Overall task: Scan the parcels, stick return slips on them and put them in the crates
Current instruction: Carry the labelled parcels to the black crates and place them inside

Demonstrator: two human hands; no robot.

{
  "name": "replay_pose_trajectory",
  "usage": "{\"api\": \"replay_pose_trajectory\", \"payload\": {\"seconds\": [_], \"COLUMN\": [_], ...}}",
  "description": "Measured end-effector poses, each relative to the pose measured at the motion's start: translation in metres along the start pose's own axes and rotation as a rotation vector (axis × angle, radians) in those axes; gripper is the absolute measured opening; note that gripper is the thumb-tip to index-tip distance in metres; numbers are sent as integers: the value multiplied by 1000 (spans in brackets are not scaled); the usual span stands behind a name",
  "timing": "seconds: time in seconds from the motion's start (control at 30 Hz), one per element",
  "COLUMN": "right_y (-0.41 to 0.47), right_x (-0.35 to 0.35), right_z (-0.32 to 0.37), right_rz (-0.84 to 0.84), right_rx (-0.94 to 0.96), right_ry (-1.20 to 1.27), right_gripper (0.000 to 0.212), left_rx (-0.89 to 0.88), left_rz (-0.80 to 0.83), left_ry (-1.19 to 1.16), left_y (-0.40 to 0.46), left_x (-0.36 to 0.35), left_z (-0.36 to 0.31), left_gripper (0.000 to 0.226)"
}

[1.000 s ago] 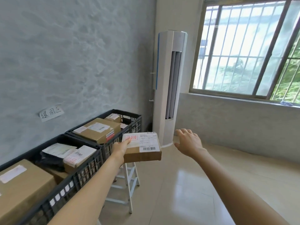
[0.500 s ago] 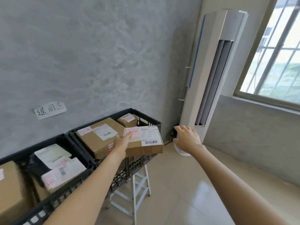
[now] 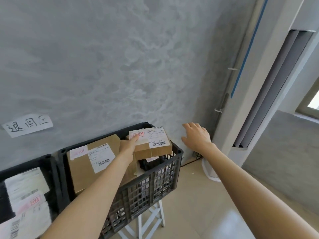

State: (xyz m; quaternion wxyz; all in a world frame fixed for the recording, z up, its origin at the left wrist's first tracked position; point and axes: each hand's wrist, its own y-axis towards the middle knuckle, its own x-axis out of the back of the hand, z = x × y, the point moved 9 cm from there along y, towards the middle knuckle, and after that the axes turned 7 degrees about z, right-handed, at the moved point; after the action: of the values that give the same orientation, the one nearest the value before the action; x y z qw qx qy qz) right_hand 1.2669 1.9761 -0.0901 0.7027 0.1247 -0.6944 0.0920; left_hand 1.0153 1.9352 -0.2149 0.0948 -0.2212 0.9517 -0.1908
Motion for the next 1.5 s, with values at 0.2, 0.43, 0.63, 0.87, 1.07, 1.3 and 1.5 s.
{"api": "replay_pose_trajectory", "payload": {"seconds": [0.2, 0.43, 0.63, 0.87, 1.07, 1.3, 1.5], "right_y": [90, 173, 211, 246, 267, 276, 278], "right_x": [-27, -58, -94, -133, -158, -174, -168], "right_z": [-14, -22, -9, 5, 17, 29, 35], "right_rz": [33, 89, 158, 217, 248, 286, 288], "right_rx": [136, 330, 447, 488, 503, 514, 516], "right_ry": [13, 29, 24, 32, 33, 32, 30], "right_gripper": [49, 50, 50, 51, 51, 52, 52], "left_rx": [1, 111, 180, 285, 328, 333, 356], "left_rz": [-109, -224, -343, -419, -451, -451, -380], "left_ry": [-38, -67, 27, 32, 76, 172, 217], "left_y": [46, 84, 103, 134, 155, 166, 166], "left_x": [-18, -44, -50, -38, -39, -38, -33], "left_z": [3, 34, 65, 95, 113, 116, 102], "left_gripper": [32, 39, 41, 44, 39, 32, 36]}}
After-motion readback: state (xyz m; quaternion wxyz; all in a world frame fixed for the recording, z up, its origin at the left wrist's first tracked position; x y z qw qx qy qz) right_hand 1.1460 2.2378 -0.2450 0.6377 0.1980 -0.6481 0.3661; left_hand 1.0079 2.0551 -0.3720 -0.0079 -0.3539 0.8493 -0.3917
